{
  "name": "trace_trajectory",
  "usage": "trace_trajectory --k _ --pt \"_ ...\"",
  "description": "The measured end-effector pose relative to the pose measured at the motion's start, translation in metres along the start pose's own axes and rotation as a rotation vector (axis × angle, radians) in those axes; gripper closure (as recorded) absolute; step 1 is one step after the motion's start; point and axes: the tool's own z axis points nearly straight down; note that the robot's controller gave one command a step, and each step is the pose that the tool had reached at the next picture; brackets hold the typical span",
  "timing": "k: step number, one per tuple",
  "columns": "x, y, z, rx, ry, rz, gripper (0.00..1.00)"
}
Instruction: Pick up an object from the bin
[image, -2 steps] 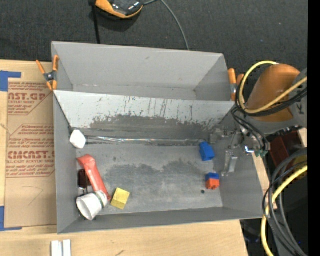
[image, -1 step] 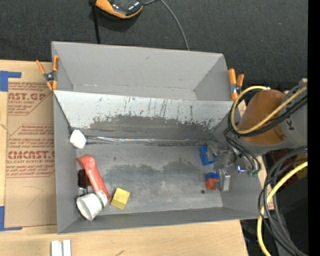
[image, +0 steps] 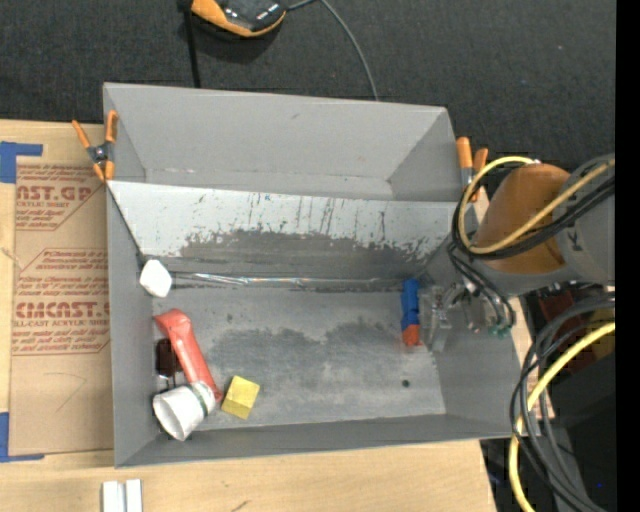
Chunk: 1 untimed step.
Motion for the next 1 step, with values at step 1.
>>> trace_trajectory --k 1 --pt "0.0000 0.0000 0.0000 0.000 0.000 0.000 1.00"
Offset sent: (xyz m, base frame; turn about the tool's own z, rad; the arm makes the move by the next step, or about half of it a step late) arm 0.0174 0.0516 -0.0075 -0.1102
